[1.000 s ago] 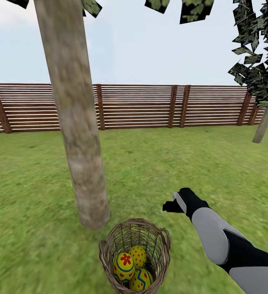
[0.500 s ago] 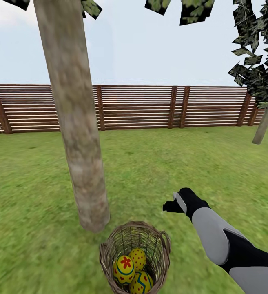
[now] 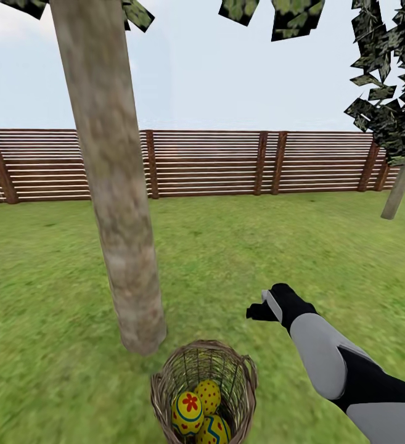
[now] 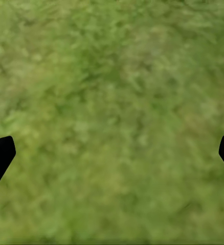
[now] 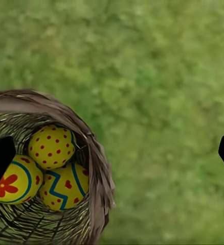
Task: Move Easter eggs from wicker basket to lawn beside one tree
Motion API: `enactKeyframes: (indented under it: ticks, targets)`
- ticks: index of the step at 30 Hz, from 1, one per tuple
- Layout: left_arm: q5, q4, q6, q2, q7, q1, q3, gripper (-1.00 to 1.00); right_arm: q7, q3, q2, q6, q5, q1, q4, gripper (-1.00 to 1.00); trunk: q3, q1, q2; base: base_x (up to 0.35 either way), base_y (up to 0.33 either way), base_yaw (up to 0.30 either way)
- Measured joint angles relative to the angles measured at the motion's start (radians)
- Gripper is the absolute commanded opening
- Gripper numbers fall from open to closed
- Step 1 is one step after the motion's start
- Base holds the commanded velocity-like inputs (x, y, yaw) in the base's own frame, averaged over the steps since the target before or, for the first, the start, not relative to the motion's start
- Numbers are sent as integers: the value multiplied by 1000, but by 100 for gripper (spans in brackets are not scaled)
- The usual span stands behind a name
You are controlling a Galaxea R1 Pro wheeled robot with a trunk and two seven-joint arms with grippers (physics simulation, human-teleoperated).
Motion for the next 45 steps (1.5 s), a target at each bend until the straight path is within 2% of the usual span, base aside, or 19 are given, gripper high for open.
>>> enactKeyframes:
  ticks: [7,15,27,37,42,45]
  targets:
    - [0,1,-2,0,2,0,0,100,0,0,1,2,0,0,1,100,22,-27,49,0,0,0]
    - [-1,0,-6,0,5,0,0,100,-1,1,2,3,1,0,1,100,22,-27,49,-18,0,0]
    - [-1,0,-8,0,5,0,0,100,-1,0,3,3,0,0,1,100,22,-26,49,-250,8,0]
    - [-3,0,-11,0,5,0,0,100,-1,0,3,3,0,0,1,100,22,-27,49,-183,205,0]
    - [-46,2,-13,0,2,0,0,100,-1,0,3,3,0,0,1,100,22,-27,49,-37,120,0]
    - [-57,2,-12,-1,1,0,0,100,-1,0,3,3,0,0,1,100,22,-27,49,-7,181,0]
